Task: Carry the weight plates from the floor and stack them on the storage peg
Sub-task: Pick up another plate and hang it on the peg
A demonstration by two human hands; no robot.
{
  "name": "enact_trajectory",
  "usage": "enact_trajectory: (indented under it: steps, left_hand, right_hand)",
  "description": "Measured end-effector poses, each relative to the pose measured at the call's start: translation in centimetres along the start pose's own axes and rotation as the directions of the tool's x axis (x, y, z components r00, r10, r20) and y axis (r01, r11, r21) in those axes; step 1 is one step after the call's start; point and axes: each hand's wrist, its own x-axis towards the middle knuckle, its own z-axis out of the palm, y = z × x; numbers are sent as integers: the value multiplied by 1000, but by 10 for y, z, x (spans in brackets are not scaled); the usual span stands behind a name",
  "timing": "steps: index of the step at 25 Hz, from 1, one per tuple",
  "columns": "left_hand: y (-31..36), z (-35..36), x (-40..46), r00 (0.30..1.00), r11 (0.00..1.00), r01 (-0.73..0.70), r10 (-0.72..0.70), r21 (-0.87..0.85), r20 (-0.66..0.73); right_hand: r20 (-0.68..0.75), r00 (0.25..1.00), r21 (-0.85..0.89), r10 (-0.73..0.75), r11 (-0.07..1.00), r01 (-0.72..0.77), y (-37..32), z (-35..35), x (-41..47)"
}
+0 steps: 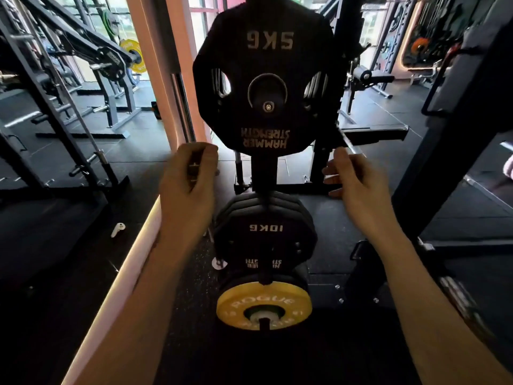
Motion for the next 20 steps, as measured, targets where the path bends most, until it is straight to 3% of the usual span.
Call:
enact_trajectory:
  steps: [4,10,13,16,20]
  left_hand:
    - [-39,-3,-80,952,978,201,-209,56,224]
    - [-107,-21,-180,722,891,368,-455,268,522]
    - [-136,-44,-236,522,808,416,-588,418,617]
    - [-163,-69,-288,280,671,428,-736,606,617]
    - [-177,-95,-353,-61,574,234,-797,785,601]
  right_hand:
    - [42,987,-7,156,988,-156,48,-6,-74]
    - [0,882,-55,470,881,-470,115,4,-197]
    - [-4,749,-103,663,745,-659,141,8,-276]
    - [-27,545,-134,838,537,-833,162,8,-356]
    - [-38,255,-57,966,253,-966,176,-5,-464]
